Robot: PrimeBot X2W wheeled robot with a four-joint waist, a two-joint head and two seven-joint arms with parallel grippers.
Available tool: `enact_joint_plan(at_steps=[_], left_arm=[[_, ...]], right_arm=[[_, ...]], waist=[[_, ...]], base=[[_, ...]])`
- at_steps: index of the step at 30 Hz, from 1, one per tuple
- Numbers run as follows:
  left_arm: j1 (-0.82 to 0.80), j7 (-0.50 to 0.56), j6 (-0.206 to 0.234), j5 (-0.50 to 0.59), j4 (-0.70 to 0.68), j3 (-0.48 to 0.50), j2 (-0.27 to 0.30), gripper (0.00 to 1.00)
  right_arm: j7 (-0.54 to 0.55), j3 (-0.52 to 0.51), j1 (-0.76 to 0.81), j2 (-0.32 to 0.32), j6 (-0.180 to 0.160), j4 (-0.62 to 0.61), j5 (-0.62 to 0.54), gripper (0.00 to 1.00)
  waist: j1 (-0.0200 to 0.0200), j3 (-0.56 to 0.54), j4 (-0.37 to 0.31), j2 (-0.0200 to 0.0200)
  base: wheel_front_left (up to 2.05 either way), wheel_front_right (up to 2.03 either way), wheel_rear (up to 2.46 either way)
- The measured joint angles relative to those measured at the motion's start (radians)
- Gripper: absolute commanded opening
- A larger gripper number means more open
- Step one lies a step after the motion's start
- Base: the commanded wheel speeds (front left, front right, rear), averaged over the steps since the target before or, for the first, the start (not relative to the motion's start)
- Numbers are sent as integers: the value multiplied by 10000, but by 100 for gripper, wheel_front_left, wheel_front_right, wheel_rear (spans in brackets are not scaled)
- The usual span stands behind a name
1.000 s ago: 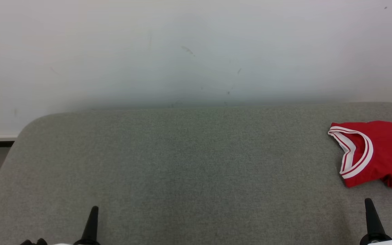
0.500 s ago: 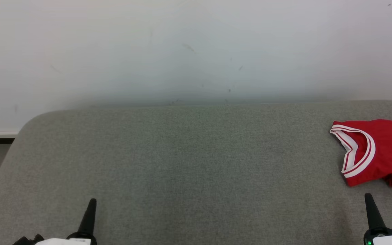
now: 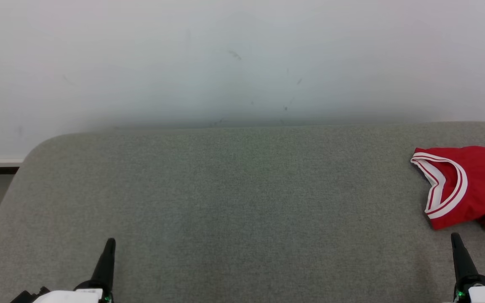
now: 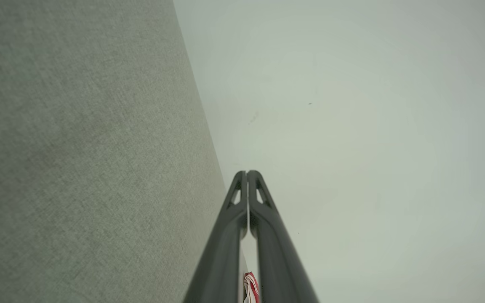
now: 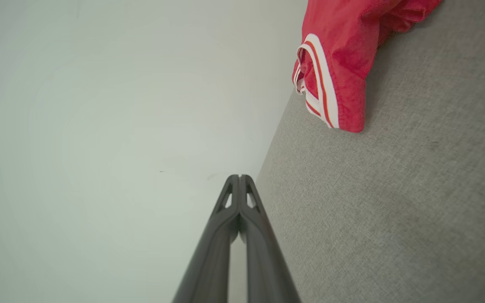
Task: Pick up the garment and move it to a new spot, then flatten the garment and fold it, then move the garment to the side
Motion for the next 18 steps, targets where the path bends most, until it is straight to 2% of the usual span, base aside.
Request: enact_joint_plan(at_steps=[18], left_arm=[[-299, 351, -174, -1292, 50, 205, 2, 0]], right_arm=[[353, -40, -195, -15, 0, -63, 1409, 0]], waist=[[0, 136, 58, 0]], base=[[0, 0, 0]])
